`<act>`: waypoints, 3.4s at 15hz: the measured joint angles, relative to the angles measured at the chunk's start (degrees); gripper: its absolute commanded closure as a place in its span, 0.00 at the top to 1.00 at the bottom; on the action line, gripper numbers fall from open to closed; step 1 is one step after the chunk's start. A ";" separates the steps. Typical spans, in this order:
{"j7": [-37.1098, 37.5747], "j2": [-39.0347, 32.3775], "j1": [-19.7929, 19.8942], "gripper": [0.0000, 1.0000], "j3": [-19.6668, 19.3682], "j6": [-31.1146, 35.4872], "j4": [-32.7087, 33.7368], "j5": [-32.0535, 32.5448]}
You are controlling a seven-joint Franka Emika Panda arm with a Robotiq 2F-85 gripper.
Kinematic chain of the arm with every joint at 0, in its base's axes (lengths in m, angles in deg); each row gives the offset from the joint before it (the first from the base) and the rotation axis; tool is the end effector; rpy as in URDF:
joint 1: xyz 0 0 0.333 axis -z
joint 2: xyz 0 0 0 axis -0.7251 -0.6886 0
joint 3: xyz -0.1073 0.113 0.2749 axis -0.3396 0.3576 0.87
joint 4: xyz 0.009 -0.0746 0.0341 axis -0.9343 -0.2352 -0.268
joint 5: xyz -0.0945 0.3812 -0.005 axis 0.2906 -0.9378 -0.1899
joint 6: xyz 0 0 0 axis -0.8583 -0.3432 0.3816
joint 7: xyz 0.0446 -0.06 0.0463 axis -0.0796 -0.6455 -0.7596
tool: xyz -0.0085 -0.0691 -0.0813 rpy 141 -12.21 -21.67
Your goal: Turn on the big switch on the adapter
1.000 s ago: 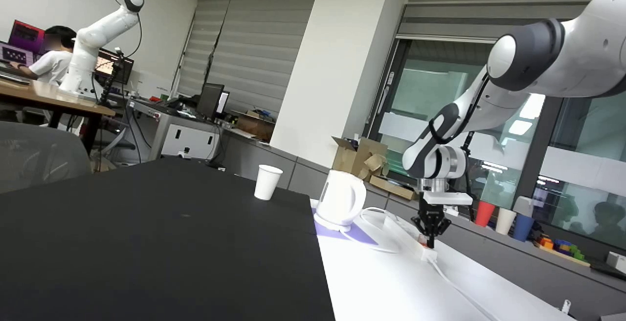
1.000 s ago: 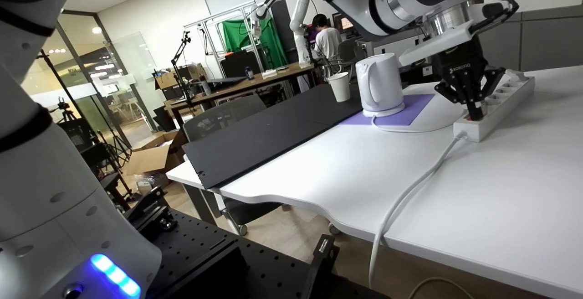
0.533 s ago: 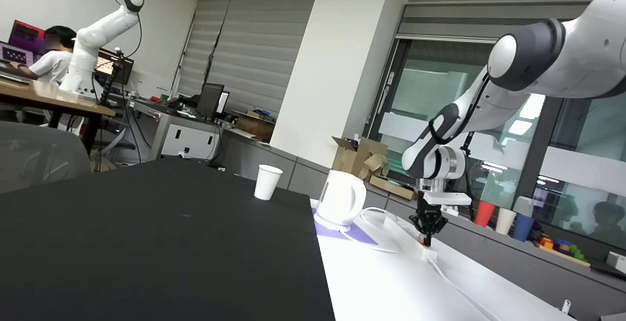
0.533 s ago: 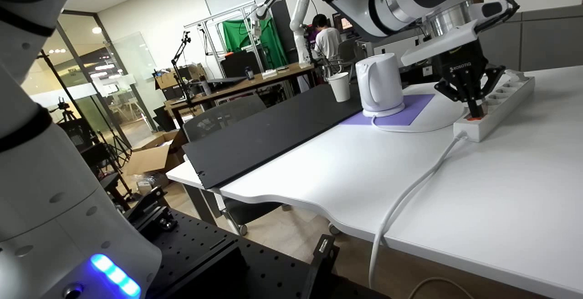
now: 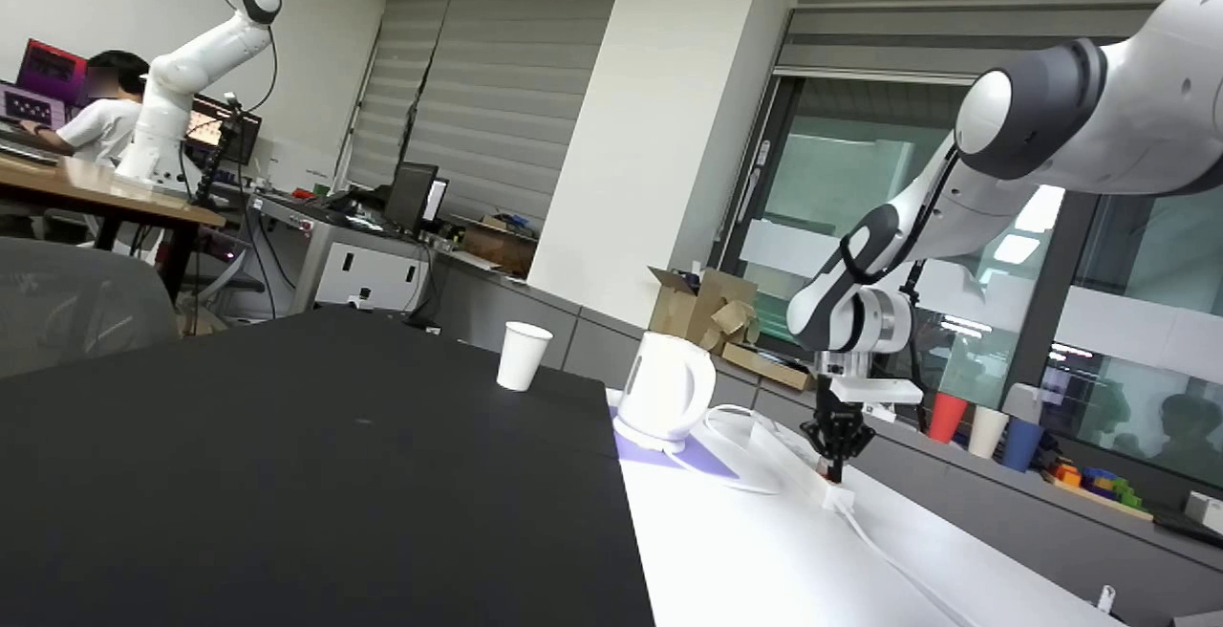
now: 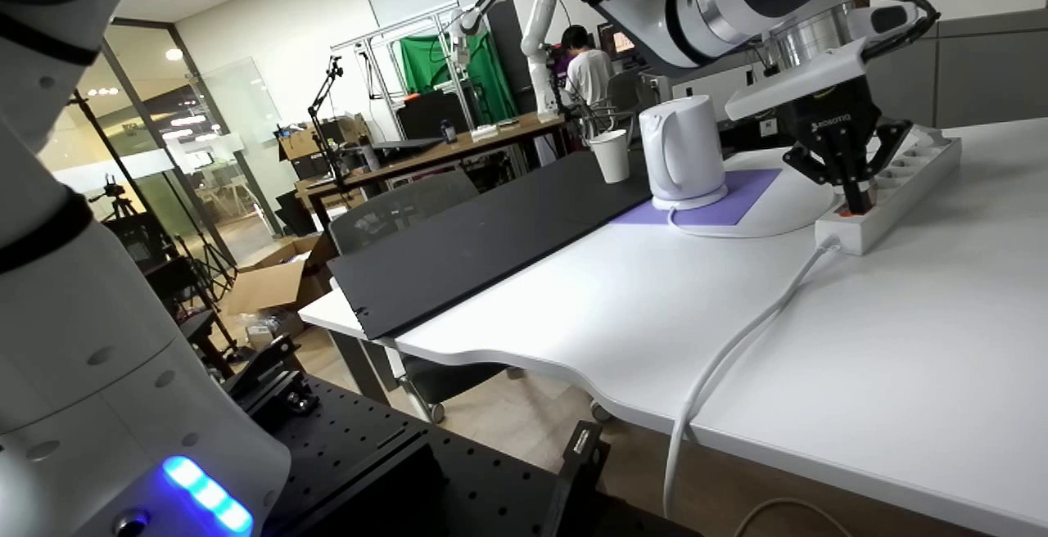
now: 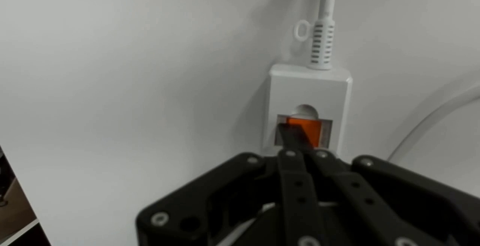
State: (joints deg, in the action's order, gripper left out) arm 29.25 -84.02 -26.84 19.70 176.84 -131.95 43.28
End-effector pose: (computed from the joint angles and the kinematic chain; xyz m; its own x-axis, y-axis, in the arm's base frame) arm 0.6335 -0.3686 0.1526 0.9481 -0.3172 -0.0208 -0.3030 -0.9216 0.2425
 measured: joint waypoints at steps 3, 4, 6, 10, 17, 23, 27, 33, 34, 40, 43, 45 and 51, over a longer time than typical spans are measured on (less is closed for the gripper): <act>-0.08 0.02 0.08 0.00 0.11 0.10 -0.05 -0.03; -0.20 0.03 0.19 0.00 0.19 0.12 -0.05 -0.11; -0.56 0.05 0.75 0.00 0.64 0.02 0.06 -0.55; -1.14 -0.05 2.78 0.00 1.81 -2.74 1.20 -3.05; -1.19 -1.30 5.74 0.00 2.43 -7.35 4.37 -5.80; -0.97 -2.37 6.51 0.00 2.62 -11.64 6.91 -7.74; -0.32 -4.14 6.89 0.00 2.61 -16.55 10.62 -8.26; -0.32 -4.28 6.31 0.00 3.08 -16.91 11.21 -8.25; -0.29 -4.21 5.80 0.00 3.16 -17.19 11.21 -8.22; 0.60 -0.43 0.99 0.00 2.31 -21.84 11.18 -6.75; 1.65 2.58 -1.69 0.00 0.74 -22.95 11.03 -4.26; 2.56 4.26 -3.35 0.00 -0.32 -21.95 10.69 -2.51; 3.56 7.90 -6.10 0.00 -1.69 -16.33 8.09 -0.98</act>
State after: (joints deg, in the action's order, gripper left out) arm 32.81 -76.12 -32.94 18.01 160.51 -123.86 42.30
